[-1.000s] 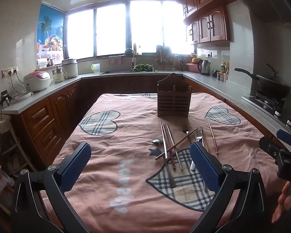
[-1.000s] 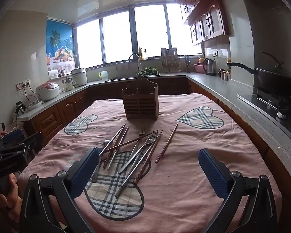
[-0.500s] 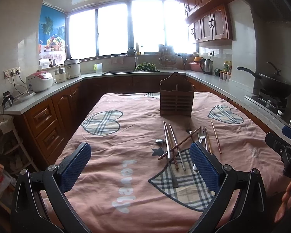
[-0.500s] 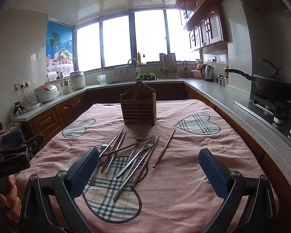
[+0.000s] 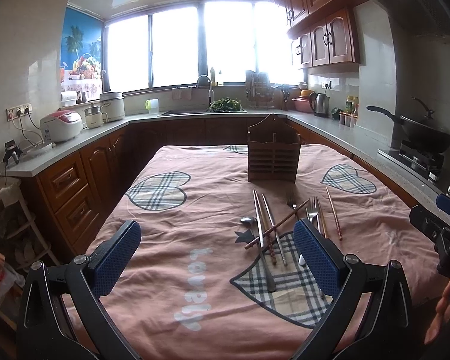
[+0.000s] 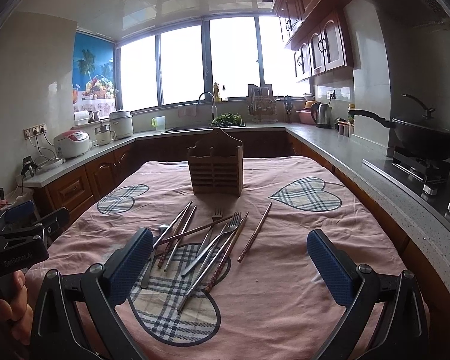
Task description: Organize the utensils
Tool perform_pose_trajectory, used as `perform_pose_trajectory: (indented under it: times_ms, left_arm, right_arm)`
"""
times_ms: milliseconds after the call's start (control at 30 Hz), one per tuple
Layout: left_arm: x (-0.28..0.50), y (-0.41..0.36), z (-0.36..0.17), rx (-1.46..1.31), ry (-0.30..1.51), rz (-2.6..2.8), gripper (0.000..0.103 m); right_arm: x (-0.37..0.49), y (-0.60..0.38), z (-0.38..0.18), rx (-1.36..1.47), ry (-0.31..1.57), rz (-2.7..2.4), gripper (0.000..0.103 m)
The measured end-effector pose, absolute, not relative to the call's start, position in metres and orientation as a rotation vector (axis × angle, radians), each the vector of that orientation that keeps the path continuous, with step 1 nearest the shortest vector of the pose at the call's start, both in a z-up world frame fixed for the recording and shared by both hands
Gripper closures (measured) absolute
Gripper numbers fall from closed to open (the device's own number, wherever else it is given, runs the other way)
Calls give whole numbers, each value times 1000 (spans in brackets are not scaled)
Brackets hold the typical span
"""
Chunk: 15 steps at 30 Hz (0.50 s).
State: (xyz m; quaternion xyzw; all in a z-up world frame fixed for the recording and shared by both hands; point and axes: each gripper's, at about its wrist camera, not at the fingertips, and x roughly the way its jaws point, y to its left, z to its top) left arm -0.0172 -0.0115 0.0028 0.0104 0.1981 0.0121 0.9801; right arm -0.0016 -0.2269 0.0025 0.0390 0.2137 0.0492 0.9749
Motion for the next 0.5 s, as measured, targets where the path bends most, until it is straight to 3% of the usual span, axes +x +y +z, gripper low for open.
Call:
perform_pose_trajectory:
  times_ms: [500]
  left_arm:
    - [-16, -10, 4, 18, 397, 26, 0]
  right_arm:
    - [1, -224, 4, 76, 433, 109, 0]
